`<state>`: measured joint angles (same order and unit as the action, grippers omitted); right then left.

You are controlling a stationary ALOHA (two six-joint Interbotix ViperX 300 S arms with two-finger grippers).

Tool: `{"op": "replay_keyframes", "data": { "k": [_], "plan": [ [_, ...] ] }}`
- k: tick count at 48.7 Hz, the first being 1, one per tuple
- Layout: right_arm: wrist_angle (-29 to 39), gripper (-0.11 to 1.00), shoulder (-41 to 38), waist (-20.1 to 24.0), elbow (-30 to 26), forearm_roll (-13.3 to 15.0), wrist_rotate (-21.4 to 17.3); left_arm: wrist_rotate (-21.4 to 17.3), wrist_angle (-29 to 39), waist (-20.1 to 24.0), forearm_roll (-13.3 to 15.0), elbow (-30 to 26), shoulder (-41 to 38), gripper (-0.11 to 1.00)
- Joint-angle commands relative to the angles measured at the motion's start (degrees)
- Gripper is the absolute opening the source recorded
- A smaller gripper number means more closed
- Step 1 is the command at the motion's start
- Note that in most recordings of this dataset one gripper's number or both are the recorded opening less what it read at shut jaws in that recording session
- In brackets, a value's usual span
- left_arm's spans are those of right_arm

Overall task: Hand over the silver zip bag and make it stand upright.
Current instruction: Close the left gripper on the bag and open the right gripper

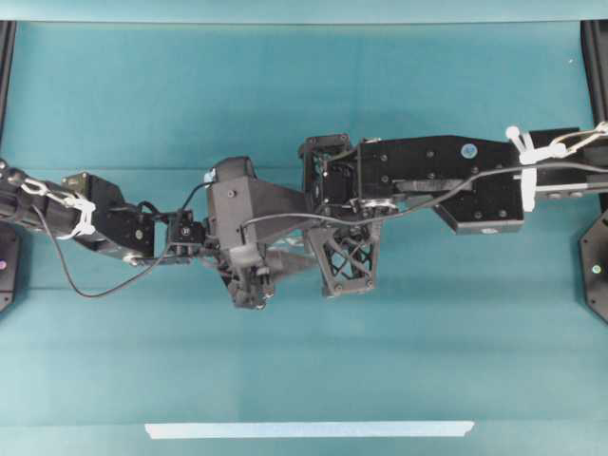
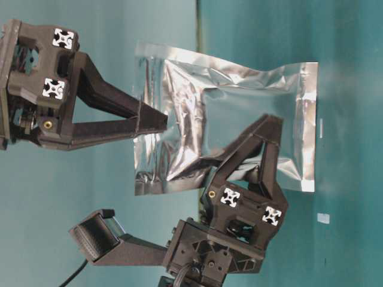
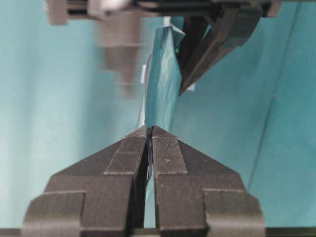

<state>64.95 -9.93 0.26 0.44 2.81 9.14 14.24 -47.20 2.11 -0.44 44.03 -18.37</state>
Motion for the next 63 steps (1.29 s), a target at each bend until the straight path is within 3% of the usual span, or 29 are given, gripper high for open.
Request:
{"op": "replay_keyframes", "data": {
  "k": [1, 29, 63],
  "plan": [
    [-0.4, 0.02, 0.4, 0.2, -0.2, 0.1, -0.3, -0.4, -0.2, -0.4, -0.1, -1.1, 0.1, 0.37],
    [-0.8, 0.02, 0.4, 0.4, 0.2, 0.1, -1.1, -4.4, 3.1, -0.4, -0.1, -0.8, 0.0, 0.32],
    [-1.6, 0.06, 1.2, 0.4, 1.9, -1.1, -1.7, -6.5, 3.8, -0.4, -0.1, -1.1, 0.0, 0.3]
  ]
}}
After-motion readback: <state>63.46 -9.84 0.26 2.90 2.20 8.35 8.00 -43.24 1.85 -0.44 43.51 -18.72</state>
